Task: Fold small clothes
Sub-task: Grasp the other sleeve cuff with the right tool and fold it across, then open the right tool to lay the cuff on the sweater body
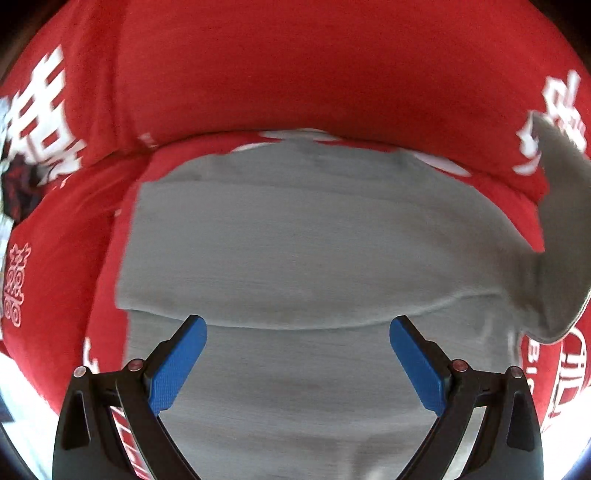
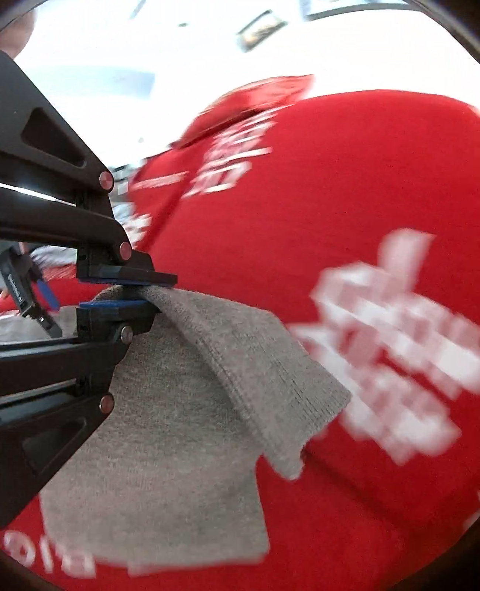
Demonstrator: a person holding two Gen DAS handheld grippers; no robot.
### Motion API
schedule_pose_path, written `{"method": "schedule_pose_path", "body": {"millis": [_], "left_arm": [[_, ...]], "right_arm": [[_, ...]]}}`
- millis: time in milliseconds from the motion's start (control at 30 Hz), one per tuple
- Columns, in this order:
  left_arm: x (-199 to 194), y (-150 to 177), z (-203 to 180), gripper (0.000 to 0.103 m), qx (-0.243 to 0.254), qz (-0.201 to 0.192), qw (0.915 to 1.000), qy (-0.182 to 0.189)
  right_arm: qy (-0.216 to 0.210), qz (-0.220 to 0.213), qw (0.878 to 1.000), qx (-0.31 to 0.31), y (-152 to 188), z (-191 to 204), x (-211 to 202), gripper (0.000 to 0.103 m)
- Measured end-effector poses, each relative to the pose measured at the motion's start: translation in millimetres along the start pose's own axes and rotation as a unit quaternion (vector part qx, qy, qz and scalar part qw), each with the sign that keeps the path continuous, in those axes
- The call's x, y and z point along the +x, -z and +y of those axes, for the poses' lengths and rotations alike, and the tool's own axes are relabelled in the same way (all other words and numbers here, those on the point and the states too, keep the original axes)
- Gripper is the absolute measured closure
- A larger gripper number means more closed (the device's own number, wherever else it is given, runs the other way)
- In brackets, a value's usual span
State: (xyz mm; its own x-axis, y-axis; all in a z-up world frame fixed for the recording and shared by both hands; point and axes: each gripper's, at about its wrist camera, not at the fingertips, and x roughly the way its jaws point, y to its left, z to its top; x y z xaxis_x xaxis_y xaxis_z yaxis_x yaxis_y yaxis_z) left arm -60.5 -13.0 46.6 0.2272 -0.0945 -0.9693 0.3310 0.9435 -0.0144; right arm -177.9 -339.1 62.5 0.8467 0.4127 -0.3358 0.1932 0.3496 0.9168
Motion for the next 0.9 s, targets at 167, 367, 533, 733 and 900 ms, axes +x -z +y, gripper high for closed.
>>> {"method": "schedule_pose_path", "body": {"millis": [167,367,533,733,900], "left_arm": [[7.9,-4.2,59.8,0.003,-0.038,-0.004,0.9993,-0.005],[25.1,-9.7,103.6,0.003,-0.068,0.003,0.9964,0.050],[38.3,-20.3,106.7,0.003,-0.074,0.018,0.9872,0.140],[46.1,-32.2,98.1,0.003,-0.085,0.027,0.9740,0.208],[56.1,-40.9,109.7,0.003,-0.124,0.038,0.9517,0.278]], "right_arm": [[0.041,0.107,0.992,-0.046,46.5,12.5,115.3,0.097],[0.130,0.193,0.969,-0.085,108.2,-6.4,191.2,0.096],[0.195,0.233,0.940,-0.155,139.1,-0.1,201.1,0.092],[0.203,0.157,0.962,-0.092,119.1,-6.2,173.9,0.077],[0.185,0.155,0.965,-0.100,102.1,6.7,191.8,0.077]]}}
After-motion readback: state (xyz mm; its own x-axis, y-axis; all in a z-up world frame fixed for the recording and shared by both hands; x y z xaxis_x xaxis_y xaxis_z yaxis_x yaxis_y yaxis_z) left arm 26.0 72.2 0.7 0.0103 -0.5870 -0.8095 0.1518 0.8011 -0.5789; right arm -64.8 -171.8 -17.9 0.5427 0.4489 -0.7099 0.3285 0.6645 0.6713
